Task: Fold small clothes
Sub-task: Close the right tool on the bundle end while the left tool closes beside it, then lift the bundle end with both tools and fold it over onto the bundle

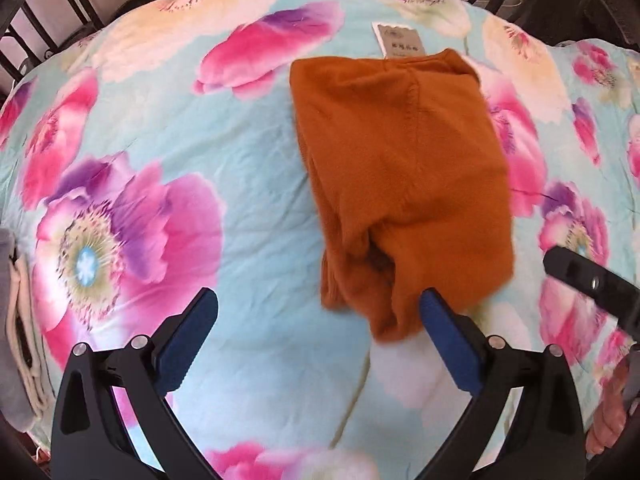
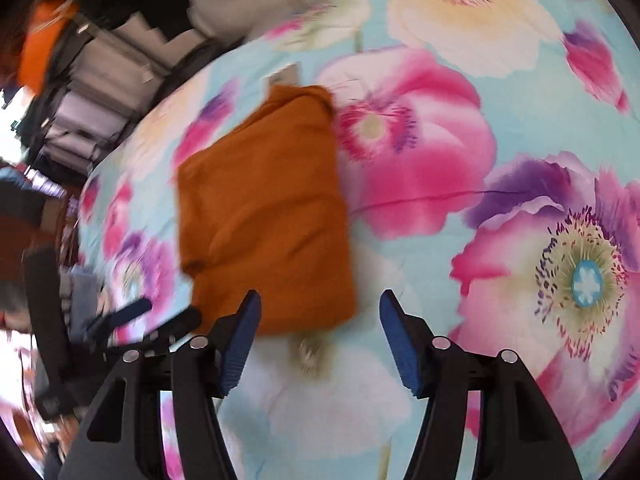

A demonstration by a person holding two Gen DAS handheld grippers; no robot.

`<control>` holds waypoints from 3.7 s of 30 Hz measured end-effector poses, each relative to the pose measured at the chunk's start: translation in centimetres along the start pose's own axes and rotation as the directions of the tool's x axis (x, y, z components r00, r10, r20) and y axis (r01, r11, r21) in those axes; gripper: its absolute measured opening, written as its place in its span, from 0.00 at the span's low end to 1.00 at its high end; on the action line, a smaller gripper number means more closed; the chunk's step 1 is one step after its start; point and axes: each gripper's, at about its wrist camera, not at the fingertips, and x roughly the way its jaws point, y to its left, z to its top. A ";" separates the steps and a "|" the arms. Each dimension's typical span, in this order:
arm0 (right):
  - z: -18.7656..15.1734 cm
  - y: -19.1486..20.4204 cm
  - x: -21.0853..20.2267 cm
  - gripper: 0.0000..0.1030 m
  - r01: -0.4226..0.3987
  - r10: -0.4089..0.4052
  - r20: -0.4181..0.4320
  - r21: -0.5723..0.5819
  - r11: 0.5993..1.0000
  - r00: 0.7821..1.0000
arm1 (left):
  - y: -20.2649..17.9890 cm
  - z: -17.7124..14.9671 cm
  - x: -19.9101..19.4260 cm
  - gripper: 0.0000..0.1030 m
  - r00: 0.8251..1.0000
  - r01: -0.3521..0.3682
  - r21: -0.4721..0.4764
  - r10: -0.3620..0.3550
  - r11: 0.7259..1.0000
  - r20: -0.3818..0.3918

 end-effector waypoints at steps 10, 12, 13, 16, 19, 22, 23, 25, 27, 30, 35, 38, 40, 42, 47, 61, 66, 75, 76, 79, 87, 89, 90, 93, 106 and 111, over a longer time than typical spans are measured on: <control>2.7 -1.2 2.5 0.72 -0.041 0.040 0.021 0.019 0.999 0.999 | 2.3 0.4 3.0 0.95 0.995 0.080 -0.061 -0.084 0.995 -0.052; 3.7 -1.2 3.5 0.72 -0.084 0.083 0.031 0.043 0.996 0.996 | 2.1 1.2 4.0 0.95 0.994 0.096 -0.065 -0.099 0.993 -0.048; 4.0 -1.1 4.0 0.72 -0.096 0.095 0.026 0.051 0.994 0.995 | 2.2 1.8 4.6 0.95 0.993 0.102 -0.072 -0.105 0.992 -0.045; 4.5 -1.2 5.7 0.72 -0.106 0.105 0.016 0.069 0.992 0.994 | 2.4 2.7 6.2 0.96 0.991 0.126 -0.084 -0.130 0.988 -0.042; 4.8 -1.4 7.1 0.72 -0.128 0.127 0.015 0.083 0.988 0.992 | 2.5 3.1 6.7 0.96 0.984 0.167 -0.107 -0.172 0.980 -0.039; 4.9 -1.2 9.0 0.74 -0.150 0.153 -0.027 0.092 0.984 0.988 | 2.3 3.4 6.8 0.96 0.983 0.178 -0.097 -0.182 0.979 -0.032; 4.9 -1.2 9.4 0.78 -0.155 0.158 -0.026 0.088 0.984 0.987 | 2.3 3.6 6.8 0.96 0.982 0.182 -0.105 -0.186 0.978 -0.028; 4.7 -1.6 9.8 0.80 -0.183 0.185 -0.018 0.100 0.978 0.982 | 2.6 4.0 6.5 0.96 0.977 0.210 -0.141 -0.214 0.967 -0.011; 4.9 -2.0 9.7 0.80 -0.208 0.213 -0.021 0.133 0.969 0.977 | 2.8 4.1 5.2 0.95 0.962 0.272 -0.163 -0.270 0.949 0.032; 5.1 -2.4 9.6 0.80 -0.231 0.238 -0.025 0.174 0.957 0.971 | 2.0 4.0 4.0 0.95 0.962 0.268 -0.121 -0.260 0.956 0.079; 4.7 -1.9 9.9 0.80 -0.202 0.210 -0.045 0.135 0.970 0.977 | 1.3 2.7 7.9 0.96 0.970 0.235 -0.142 -0.242 0.961 -0.028; 4.5 -1.4 9.9 0.79 -0.177 0.181 -0.042 0.080 0.981 0.983 | 0.9 2.6 7.7 0.96 0.975 0.217 -0.112 -0.222 0.970 -0.029; 4.4 -1.2 9.8 0.74 -0.167 0.171 -0.041 0.070 0.983 0.984 | 1.1 2.5 8.1 0.96 0.972 0.226 -0.120 -0.232 0.967 -0.036; 4.6 -0.8 9.7 0.66 -0.175 0.178 -0.048 0.062 0.983 0.983 | 1.0 2.6 8.2 0.95 0.973 0.222 -0.110 -0.227 0.969 -0.038; 4.6 0.0 9.4 0.58 -0.128 0.128 -0.048 0.019 0.992 0.991 | 0.0 3.5 7.5 0.60 0.958 0.285 -0.048 -0.287 0.957 -0.026; 4.3 -1.3 10.1 0.64 -0.187 0.195 -0.072 0.112 0.976 0.978 | 1.1 3.4 8.5 0.81 0.947 0.316 -0.153 -0.322 0.936 -0.014; 4.3 -0.8 10.1 0.60 -0.183 0.190 -0.075 0.094 0.979 0.979 | 1.0 3.1 8.5 0.83 0.950 0.307 -0.140 -0.311 0.941 -0.009; 4.7 -1.9 10.1 0.60 -0.224 0.239 -0.073 0.167 0.960 0.968 | 0.6 3.5 8.3 0.72 0.938 0.345 -0.123 -0.348 0.930 0.002; 4.7 -2.0 10.2 0.60 -0.224 0.238 -0.074 0.165 0.961 0.968 | 0.9 3.4 8.7 0.74 0.937 0.344 -0.148 -0.348 0.927 -0.004; 4.5 -1.1 10.1 0.56 -0.194 0.202 -0.069 0.116 0.974 0.977 | 0.8 3.3 8.7 0.70 0.937 0.345 -0.150 -0.349 0.927 -0.005; 4.8 0.9 8.2 0.45 -0.147 0.148 -0.022 0.047 0.988 0.989 | -1.1 3.6 5.9 0.35 0.951 0.306 -0.036 -0.304 0.951 0.064; 4.9 1.6 7.5 0.44 -0.146 0.146 -0.001 0.023 0.989 0.989 | -0.7 3.8 5.2 0.34 0.947 0.316 -0.052 -0.311 0.947 0.085; 4.9 1.8 7.2 0.44 -0.146 0.145 0.007 0.012 0.989 0.989 | -0.5 3.9 4.8 0.34 0.945 0.318 -0.056 -0.312 0.947 0.096; 4.9 2.8 6.1 0.43 -0.141 0.142 0.041 -0.027 0.990 0.989 | -0.7 4.0 3.6 0.33 0.947 0.302 -0.041 -0.295 0.952 0.125; 4.0 5.2 2.6 0.43 -0.098 0.119 0.129 -0.162 0.982 0.984 | -1.1 3.2 -0.7 0.33 0.947 0.248 0.018 -0.246 0.969 0.208; 3.8 5.1 0.6 0.43 -0.068 0.099 0.167 -0.181 0.981 0.981 | -2.4 3.2 -2.1 0.33 0.938 0.252 0.054 -0.258 0.966 0.233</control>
